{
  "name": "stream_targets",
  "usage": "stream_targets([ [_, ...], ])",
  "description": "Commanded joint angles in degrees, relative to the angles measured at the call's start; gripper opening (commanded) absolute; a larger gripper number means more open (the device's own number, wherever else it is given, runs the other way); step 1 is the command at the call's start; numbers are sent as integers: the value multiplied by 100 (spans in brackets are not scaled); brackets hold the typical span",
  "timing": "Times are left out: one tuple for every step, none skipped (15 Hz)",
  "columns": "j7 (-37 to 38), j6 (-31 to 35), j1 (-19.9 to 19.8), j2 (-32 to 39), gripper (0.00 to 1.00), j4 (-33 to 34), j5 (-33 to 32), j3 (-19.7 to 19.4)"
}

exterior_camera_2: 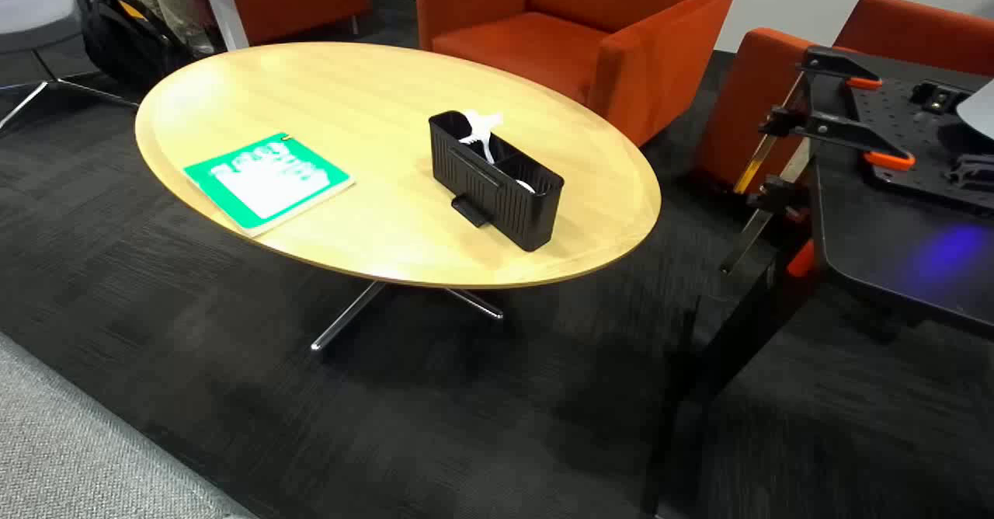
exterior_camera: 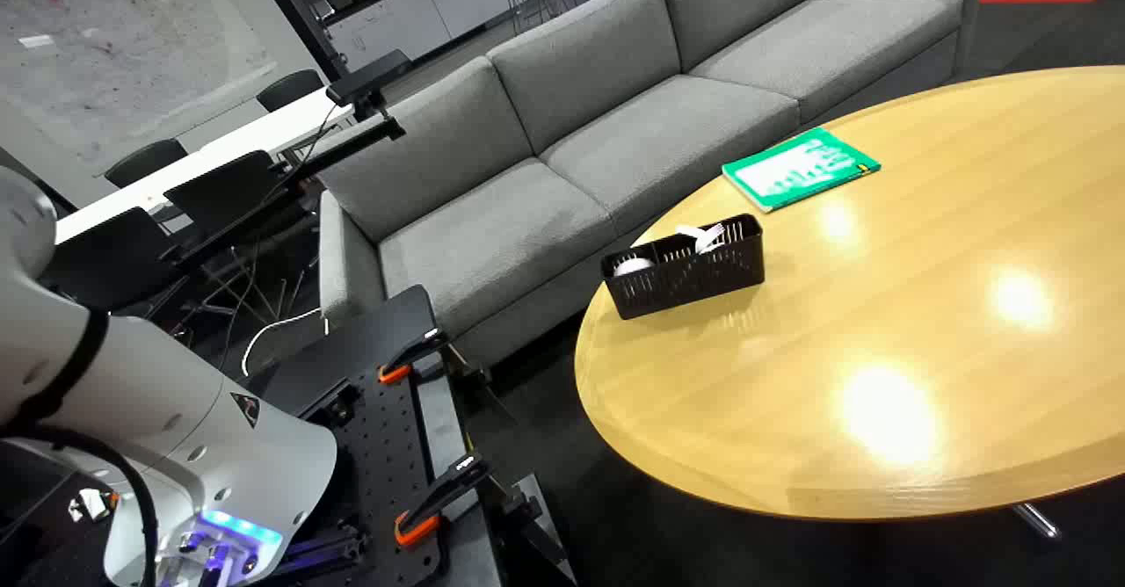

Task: Pick the fork on the middle compartment of the cutlery holder and put it on the table

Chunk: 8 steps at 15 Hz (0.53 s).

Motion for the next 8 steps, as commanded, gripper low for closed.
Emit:
stream_targets([
  [-66,-52,-122,-17,100,23,67,73],
  [-66,-52,-122,-17,100,23,67,73],
  [-66,-52,-122,-17,100,23,67,73],
  [-66,-52,-122,-17,100,23,67,73],
  [-66,-52,-122,-17,100,23,67,73],
  [-66,-52,-122,-17,100,23,67,73],
  [19,-31,-154,133,100,63,170,62],
  [277,190,-362,305,100,75,104,211],
])
